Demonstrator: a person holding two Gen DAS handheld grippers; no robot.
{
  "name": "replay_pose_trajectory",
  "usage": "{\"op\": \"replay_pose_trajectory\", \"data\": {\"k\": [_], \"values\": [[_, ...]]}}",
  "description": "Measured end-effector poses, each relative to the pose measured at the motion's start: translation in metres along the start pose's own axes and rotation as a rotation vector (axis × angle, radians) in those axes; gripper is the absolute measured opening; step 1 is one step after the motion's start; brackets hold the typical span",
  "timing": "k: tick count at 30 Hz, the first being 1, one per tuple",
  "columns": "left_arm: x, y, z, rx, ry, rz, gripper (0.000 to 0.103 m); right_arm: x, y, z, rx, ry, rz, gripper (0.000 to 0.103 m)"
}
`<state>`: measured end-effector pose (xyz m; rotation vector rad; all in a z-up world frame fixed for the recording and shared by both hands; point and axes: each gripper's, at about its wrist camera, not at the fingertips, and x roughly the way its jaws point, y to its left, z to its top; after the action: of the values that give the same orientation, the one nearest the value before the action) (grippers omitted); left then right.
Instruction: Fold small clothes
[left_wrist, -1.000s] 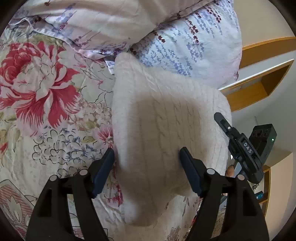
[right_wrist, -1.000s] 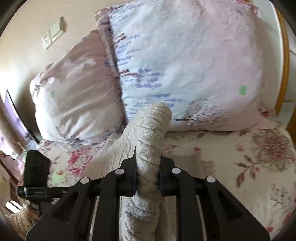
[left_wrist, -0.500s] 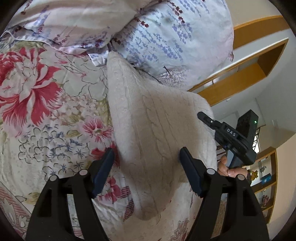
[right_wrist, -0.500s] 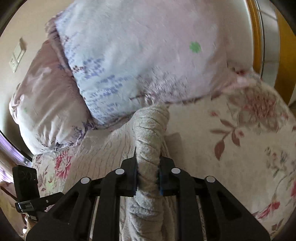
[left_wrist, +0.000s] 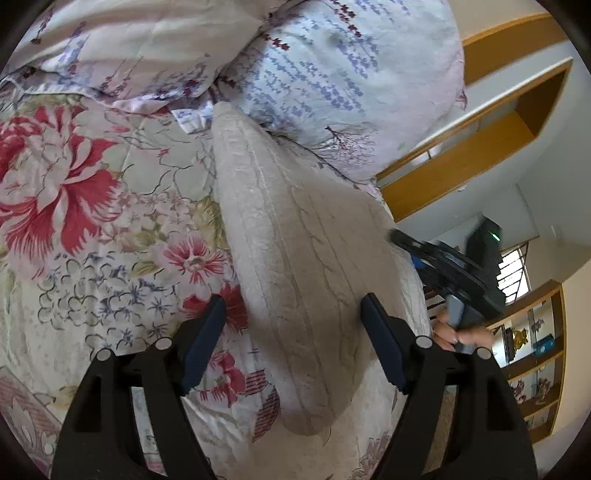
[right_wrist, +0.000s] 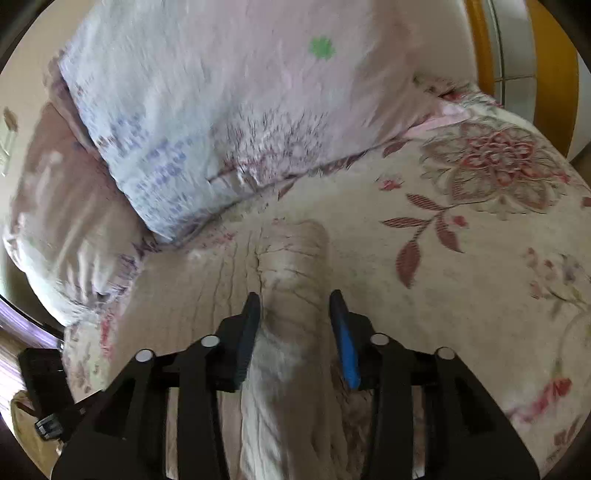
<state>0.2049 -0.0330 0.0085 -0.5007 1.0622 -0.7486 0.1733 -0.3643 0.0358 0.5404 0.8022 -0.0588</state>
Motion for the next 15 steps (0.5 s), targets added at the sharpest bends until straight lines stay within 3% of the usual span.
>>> {"op": "replay_pose_trajectory", "data": {"k": [7, 10, 15], "values": [[-0.022, -0.013, -0.011, 0.032, -0.018, 0.049, 0.076, -0.058, -0.010, -0.038, -0.010, -0.043, 0.075, 0.047], [-0.028, -0.013, -0.022, 0.044, -0.015, 0.094, 0.076, -0.069, -0.010, -0.058, -0.032, -0.031, 0.090, 0.046], [-0.027, -0.015, -0.039, 0.039, 0.032, 0.095, 0.074, -0.072, -0.005, -0.080, -0.062, -0.006, 0.121, 0.046]]}}
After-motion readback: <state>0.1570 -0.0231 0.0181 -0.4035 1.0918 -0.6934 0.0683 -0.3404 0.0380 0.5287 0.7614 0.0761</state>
